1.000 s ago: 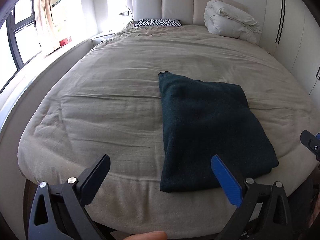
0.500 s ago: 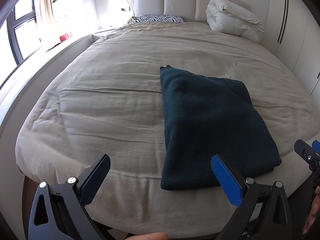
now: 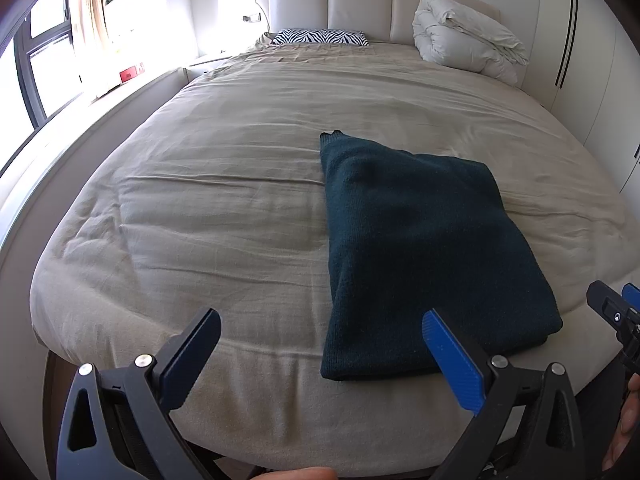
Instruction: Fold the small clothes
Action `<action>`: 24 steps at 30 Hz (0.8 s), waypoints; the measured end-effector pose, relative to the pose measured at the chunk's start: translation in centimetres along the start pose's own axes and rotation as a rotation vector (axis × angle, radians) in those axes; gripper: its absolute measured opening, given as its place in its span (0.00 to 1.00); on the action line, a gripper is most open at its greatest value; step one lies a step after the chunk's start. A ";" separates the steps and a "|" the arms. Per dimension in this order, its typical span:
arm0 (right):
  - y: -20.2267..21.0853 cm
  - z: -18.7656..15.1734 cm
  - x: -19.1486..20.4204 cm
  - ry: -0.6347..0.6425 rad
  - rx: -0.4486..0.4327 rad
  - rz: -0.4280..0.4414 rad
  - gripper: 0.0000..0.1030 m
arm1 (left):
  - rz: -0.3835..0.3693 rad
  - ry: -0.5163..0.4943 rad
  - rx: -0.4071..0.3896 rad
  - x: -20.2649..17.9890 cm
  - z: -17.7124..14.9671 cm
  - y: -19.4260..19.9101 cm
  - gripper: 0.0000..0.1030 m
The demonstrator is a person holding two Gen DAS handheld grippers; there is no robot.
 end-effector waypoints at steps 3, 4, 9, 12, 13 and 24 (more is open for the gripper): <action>-0.1 -0.1 0.1 -0.002 0.004 0.000 1.00 | -0.001 0.001 0.001 0.0 0.0 0.0 1.00; -0.1 -0.1 0.1 -0.003 0.006 0.001 1.00 | -0.001 0.001 0.001 0.0 0.0 0.0 1.00; -0.2 -0.2 0.3 -0.003 0.009 0.001 1.00 | -0.002 0.000 0.004 -0.1 -0.1 -0.1 1.00; -0.3 -0.2 0.3 -0.006 0.011 0.001 1.00 | -0.002 0.001 0.004 -0.1 -0.1 -0.1 1.00; -0.3 -0.2 0.2 -0.007 0.012 0.002 1.00 | -0.001 0.000 0.004 -0.1 -0.1 -0.2 1.00; -0.4 -0.3 0.3 -0.012 0.014 0.001 1.00 | -0.001 0.001 0.006 -0.1 -0.2 -0.1 1.00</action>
Point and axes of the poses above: each gripper's, at about its wrist camera, not at the fingertips, and y roughly against the way its jaws point, x to its left, z to its top, the point moved 10 cm from there along -y, roughly the way its jaws point, and after that the axes turned 13 degrees about z, right-handed, at the moved point
